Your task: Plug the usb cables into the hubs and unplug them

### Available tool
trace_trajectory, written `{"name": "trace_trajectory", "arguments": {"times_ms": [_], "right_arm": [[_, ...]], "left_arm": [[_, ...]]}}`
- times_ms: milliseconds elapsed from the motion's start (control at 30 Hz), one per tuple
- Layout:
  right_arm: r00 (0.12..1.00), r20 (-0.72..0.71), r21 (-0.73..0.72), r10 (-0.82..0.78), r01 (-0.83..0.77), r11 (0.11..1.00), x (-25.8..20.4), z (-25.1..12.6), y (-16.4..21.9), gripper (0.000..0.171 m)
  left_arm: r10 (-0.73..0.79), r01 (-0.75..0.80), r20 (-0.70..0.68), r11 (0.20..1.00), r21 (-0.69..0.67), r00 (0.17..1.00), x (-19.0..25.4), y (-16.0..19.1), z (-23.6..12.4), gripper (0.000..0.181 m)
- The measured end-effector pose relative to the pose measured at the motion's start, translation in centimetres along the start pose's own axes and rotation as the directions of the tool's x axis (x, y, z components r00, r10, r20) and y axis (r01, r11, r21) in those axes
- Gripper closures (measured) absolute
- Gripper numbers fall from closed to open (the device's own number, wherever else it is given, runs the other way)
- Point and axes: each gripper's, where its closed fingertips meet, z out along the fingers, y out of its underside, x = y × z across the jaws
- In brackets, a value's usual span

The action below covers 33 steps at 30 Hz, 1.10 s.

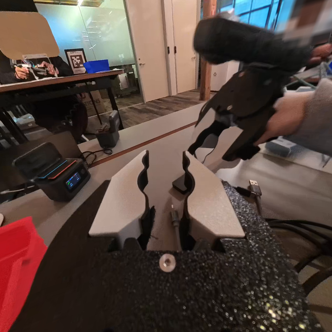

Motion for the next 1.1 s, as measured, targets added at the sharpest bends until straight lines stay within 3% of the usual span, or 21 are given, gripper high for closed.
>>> {"name": "trace_trajectory", "arguments": {"times_ms": [233,433,533,633,800,967,1067,1100], "right_arm": [[0.966,0.236,-0.38,-0.102,0.189,0.905,0.3,2.4,2.9,0.123],[0.951,0.274,-0.431,-0.145,0.257,0.865,0.5,2.3,3.2,0.139],[0.939,0.315,-0.431,-0.142,0.274,0.86,0.0,1.3,3.6,0.14],[0.923,0.371,-0.381,-0.097,0.247,0.891,-0.9,-0.2,3.0,0.14],[0.851,0.524,-0.314,-0.02,0.215,0.925,-4.6,-2.9,1.9,0.14],[0.803,0.594,-0.275,-0.047,0.258,0.926,-7.0,-4.2,1.3,0.139],[0.783,0.622,-0.315,-0.017,0.27,0.91,-7.8,-4.6,2.2,0.139],[0.776,0.631,-0.325,-0.002,0.266,0.908,-8.0,-4.7,2.4,0.139]], "left_arm": [[-0.108,0.108,-0.011,0.994,-0.001,0.994,-1.7,0.2,-0.5,0.148],[-0.065,0.055,-0.104,0.994,-0.092,0.993,-0.1,1.7,0.3,0.147],[0.006,-0.056,-0.264,0.982,-0.183,0.965,2.3,3.5,0.6,0.131],[0.109,-0.176,-0.501,0.98,-0.088,0.858,6.3,3.3,-0.7,0.112],[0.334,-0.411,-0.493,0.91,-0.054,0.803,7.0,4.4,-0.9,0.11],[0.533,-0.608,-0.483,0.794,0.004,0.694,8.5,5.3,-1.0,0.134],[0.594,-0.642,-0.455,0.764,0.061,0.664,8.9,5.1,-0.9,0.161],[0.613,-0.658,-0.457,0.749,0.076,0.644,9.1,5.1,-1.0,0.161]]}}
